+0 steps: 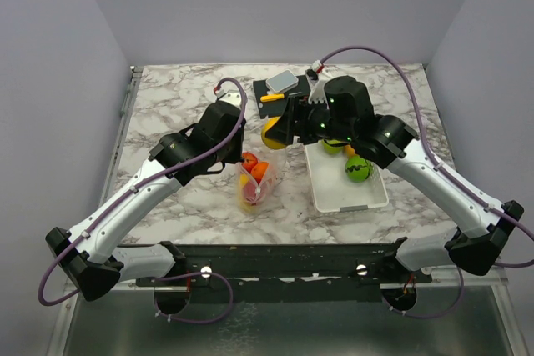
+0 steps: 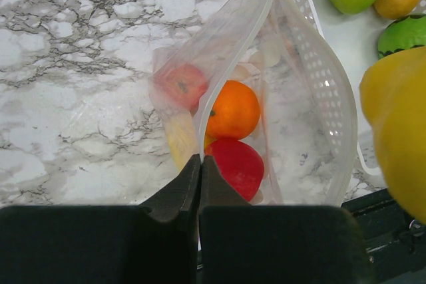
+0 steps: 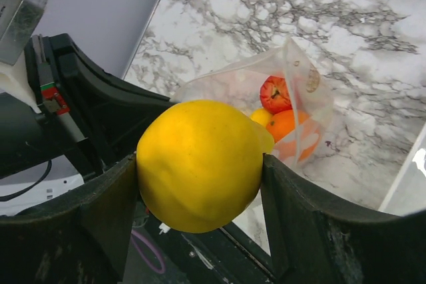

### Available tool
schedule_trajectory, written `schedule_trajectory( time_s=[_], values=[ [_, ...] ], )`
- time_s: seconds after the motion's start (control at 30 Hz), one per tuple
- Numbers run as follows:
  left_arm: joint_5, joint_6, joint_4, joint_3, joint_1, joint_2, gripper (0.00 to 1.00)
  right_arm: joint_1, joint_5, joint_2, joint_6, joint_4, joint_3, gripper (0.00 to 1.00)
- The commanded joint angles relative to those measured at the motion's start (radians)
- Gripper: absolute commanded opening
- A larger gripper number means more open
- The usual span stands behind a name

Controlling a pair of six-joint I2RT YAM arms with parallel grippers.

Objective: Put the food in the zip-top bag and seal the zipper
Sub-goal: Place the fake fruit in the zipper food storage bag.

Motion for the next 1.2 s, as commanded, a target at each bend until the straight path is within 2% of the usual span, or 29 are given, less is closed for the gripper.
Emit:
schedule_trajectory(
  time_s=[0.0, 0.53, 0.77, 0.9, 1.03, 1.17],
  values=[
    [0.014, 0.004, 0.009, 0.004, 0.005, -0.001, 0.00, 0.033, -0.050, 0.037, 0.029, 0.085, -0.018, 0.25],
    [0.008, 0.004, 0.007, -0.009, 0.006, -0.015, 0.00, 0.079, -0.083, 0.168, 0.060, 0.200, -0.126, 0.27],
    [0.008, 0.006, 0.006, -0.019, 0.008, -0.019, 0.00, 0.091, -0.076, 0.228, 0.069, 0.215, -0.127, 0.34],
    [0.007, 0.007, 0.006, -0.022, 0.008, -0.025, 0.00, 0.093, -0.055, 0.258, 0.071, 0.211, -0.112, 0.47],
    [0.008, 0.008, 0.006, -0.026, 0.009, -0.027, 0.00, 0.093, -0.043, 0.279, 0.079, 0.199, -0.089, 0.69],
    [0.010, 0.009, 0.006, -0.027, 0.009, -0.028, 0.00, 0.093, -0.038, 0.278, 0.085, 0.196, -0.080, 0.78]
  ],
)
